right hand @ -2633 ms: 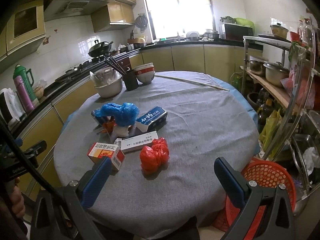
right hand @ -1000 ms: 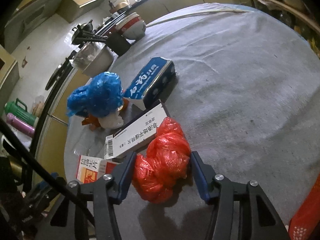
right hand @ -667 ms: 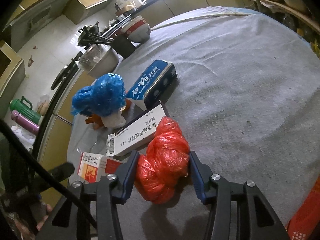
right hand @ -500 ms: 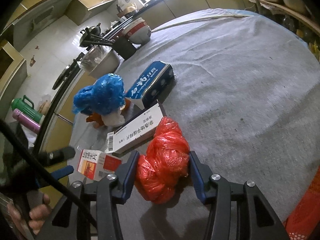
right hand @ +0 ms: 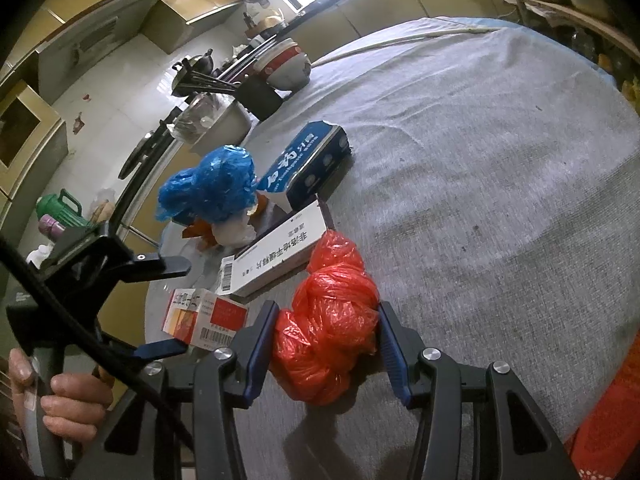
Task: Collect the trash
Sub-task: 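Grasp the red-and-white medicine box with the left gripper while the right gripper holds the red bag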
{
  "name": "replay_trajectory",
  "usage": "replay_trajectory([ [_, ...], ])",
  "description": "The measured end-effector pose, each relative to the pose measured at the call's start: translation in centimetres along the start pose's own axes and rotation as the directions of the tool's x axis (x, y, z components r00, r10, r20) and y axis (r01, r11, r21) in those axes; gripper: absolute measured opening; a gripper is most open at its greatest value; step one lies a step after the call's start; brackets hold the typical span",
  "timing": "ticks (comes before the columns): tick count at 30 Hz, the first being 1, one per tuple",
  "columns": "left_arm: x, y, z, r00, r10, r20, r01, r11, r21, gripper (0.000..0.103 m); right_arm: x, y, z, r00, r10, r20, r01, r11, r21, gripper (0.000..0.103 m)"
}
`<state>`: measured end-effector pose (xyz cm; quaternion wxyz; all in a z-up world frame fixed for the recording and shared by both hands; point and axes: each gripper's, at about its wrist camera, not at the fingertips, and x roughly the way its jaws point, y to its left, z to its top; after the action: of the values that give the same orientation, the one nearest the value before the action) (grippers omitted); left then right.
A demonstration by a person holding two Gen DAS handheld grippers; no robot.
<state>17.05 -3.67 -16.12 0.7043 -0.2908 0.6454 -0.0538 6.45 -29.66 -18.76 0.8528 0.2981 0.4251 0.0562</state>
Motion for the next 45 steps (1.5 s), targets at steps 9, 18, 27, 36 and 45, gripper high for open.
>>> replay_trajectory([
  [9, 0.6, 0.8, -0.5, 0.998, -0.056, -0.032, 0.055, 0.998, -0.005, 0.07, -0.4, 0.1, -0.4, 1.0, 0.003, 0.0, -0.003, 1.0, -0.013, 0.052],
  [18, -1.6, 2.3, -0.6, 0.997, -0.072, -0.008, 0.072, 0.996, 0.046, 0.061, -1.5, 0.7, -1.0, 1.0, 0.004, 0.012, -0.003, 0.999, -0.032, 0.052],
  [27, -2.8, 3.4, -1.6, 0.998, 0.025, -0.055, -0.014, 0.982, 0.188, 0.061, -2.8, 1.1, -1.9, 1.0, -0.003, 0.02, 0.005, 0.998, -0.061, 0.052],
  [36, -5.6, 1.5, -3.6, 0.999, 0.044, 0.028, -0.051, 0.939, 0.341, 0.058, -4.8, 1.2, -2.1, 0.998, -0.01, 0.065, 0.016, 0.997, -0.08, 0.052],
  [45, -3.8, -5.5, -8.8, 1.0, 0.021, 0.018, -0.028, 0.814, 0.581, 0.057, -10.8, -2.5, -2.1, 0.981, -0.075, 0.177, 0.079, 0.997, -0.02, 0.052],
])
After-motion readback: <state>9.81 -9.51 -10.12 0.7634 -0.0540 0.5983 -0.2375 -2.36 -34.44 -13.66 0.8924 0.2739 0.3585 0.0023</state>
